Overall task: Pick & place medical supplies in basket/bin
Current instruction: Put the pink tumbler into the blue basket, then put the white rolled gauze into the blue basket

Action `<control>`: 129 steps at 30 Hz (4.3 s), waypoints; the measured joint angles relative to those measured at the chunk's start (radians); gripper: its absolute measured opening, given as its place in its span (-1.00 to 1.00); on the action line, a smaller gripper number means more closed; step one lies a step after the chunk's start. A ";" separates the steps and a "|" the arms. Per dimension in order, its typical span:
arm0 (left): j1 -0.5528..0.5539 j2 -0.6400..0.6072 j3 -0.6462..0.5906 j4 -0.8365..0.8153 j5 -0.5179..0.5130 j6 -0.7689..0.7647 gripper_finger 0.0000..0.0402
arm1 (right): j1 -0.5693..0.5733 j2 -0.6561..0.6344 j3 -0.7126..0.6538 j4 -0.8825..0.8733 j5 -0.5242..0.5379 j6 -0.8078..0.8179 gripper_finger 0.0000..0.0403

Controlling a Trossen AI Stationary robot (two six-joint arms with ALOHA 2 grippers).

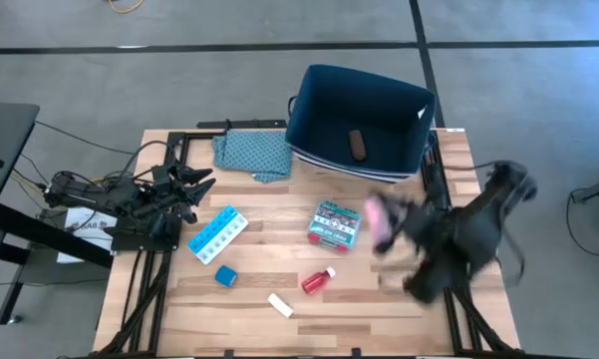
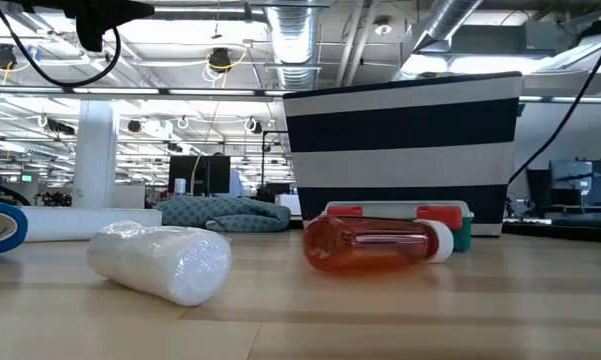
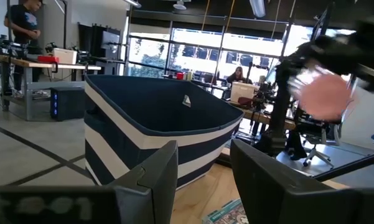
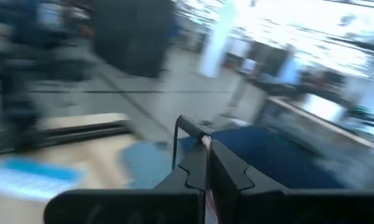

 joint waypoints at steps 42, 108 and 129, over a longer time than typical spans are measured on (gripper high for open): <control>0.000 0.000 0.000 -0.102 -0.053 -0.001 -0.31 | -1.337 0.297 -0.121 0.286 -0.726 -0.864 -0.92; -0.253 0.765 0.134 0.116 0.418 -0.090 -0.97 | -0.324 -0.063 0.020 0.210 -0.862 -0.633 -0.33; -0.277 1.387 0.539 0.010 0.639 -0.057 -0.33 | -0.296 0.100 0.020 0.219 -1.005 -0.576 -0.33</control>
